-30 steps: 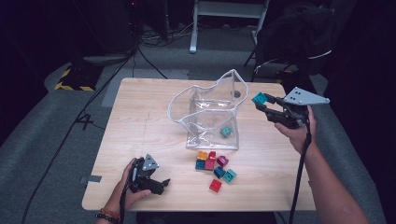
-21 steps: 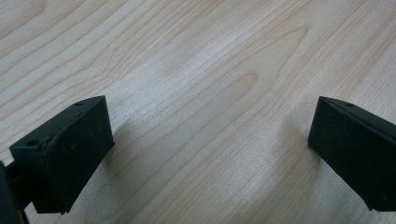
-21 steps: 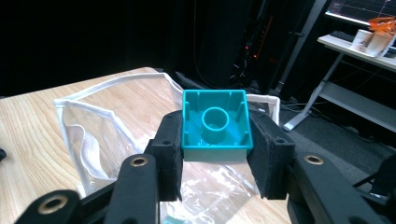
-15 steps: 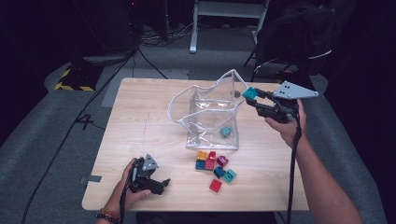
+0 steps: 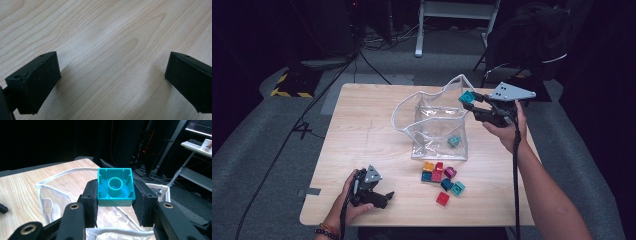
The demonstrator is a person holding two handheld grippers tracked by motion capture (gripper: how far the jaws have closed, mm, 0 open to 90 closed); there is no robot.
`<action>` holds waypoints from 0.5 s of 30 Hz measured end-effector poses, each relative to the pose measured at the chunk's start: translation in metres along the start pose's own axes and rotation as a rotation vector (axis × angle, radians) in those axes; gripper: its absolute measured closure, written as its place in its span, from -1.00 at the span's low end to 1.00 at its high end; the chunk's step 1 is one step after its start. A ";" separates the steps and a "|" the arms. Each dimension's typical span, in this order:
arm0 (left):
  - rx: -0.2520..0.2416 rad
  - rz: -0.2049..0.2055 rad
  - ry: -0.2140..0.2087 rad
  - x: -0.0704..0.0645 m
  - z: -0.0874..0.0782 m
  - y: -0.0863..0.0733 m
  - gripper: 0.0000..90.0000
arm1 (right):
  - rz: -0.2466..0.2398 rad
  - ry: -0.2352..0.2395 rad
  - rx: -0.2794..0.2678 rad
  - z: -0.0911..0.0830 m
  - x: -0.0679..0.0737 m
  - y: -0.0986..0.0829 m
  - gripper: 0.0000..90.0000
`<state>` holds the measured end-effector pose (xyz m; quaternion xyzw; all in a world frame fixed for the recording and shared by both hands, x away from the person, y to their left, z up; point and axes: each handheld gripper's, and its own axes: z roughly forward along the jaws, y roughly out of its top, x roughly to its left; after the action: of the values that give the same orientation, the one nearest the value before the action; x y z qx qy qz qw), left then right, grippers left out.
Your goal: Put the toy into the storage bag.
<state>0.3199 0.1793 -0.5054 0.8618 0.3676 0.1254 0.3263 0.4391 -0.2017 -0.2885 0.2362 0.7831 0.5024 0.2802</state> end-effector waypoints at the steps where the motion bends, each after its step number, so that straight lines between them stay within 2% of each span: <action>1: 0.000 0.000 0.000 0.000 0.000 0.000 -1.00 | 0.000 0.002 -0.001 0.001 0.000 0.001 0.32; 15: 0.001 0.000 -0.001 0.000 0.000 0.000 -1.00 | 0.014 0.024 0.026 0.025 0.003 0.006 0.32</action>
<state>0.3199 0.1793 -0.5054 0.8619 0.3675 0.1247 0.3263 0.4546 -0.1815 -0.2918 0.2392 0.7913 0.4969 0.2640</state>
